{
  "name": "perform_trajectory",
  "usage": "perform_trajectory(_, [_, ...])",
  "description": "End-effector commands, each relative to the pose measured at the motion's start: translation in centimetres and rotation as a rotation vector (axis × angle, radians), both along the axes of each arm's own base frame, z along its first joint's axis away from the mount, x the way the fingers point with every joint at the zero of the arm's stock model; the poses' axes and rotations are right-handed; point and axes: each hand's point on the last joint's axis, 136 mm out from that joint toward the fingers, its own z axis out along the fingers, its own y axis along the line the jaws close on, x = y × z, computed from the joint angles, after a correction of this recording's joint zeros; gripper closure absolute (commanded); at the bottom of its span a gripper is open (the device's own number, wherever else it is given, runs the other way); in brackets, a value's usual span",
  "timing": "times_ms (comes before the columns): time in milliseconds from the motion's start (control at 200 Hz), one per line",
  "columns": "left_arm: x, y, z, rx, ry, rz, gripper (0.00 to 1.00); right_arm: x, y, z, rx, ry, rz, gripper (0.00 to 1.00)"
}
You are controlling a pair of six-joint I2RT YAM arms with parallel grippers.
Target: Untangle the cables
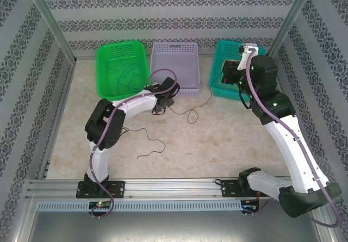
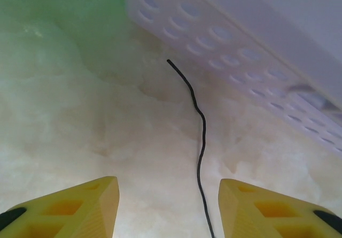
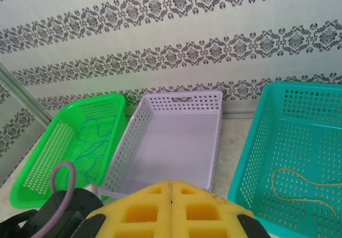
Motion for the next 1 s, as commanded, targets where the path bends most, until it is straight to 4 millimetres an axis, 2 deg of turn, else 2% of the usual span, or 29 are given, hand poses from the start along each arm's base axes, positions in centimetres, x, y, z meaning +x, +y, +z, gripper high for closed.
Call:
perform_trajectory(0, [1.9, 0.0, 0.3, 0.027, -0.026, 0.038, 0.48, -0.3, -0.8, -0.4, -0.005, 0.004, -0.029, 1.0])
perform_trajectory(85, [2.0, 0.0, -0.8, 0.072, 0.023, 0.038, 0.5, -0.3, -0.9, -0.6, 0.0, 0.01, -0.03, 1.0])
perform_trajectory(215, [2.6, -0.5, -1.9, 0.06, 0.008, 0.044, 0.55, -0.1, -0.8, -0.8, 0.007, 0.017, -0.026, 1.0])
perform_trajectory(350, [3.0, -0.9, -2.8, 0.075, 0.024, 0.045, 0.63, 0.1, -0.9, -0.9, 0.01, 0.019, -0.029, 1.0])
perform_trajectory(525, [3.0, -0.9, -4.0, 0.108, 0.047, 0.051, 0.67, 0.2, -1.4, -1.1, 0.018, 0.023, -0.037, 1.0])
perform_trajectory(659, [3.2, -1.4, -5.0, 0.118, 0.043, 0.051, 0.75, 0.2, -1.5, -1.4, 0.025, 0.032, -0.038, 1.0])
perform_trajectory(784, [2.5, -1.1, -6.0, 0.139, 0.086, 0.06, 0.85, 0.2, -1.7, -1.5, 0.027, 0.035, -0.042, 1.0])
perform_trajectory(899, [2.0, -0.7, -5.5, 0.166, 0.087, 0.065, 1.0, 0.3, -1.9, -1.6, 0.027, 0.036, -0.049, 1.0])
perform_trajectory(994, [1.6, -0.3, -3.7, 0.152, 0.049, 0.08, 1.0, 0.5, -1.9, -1.7, 0.027, 0.038, -0.046, 1.0])
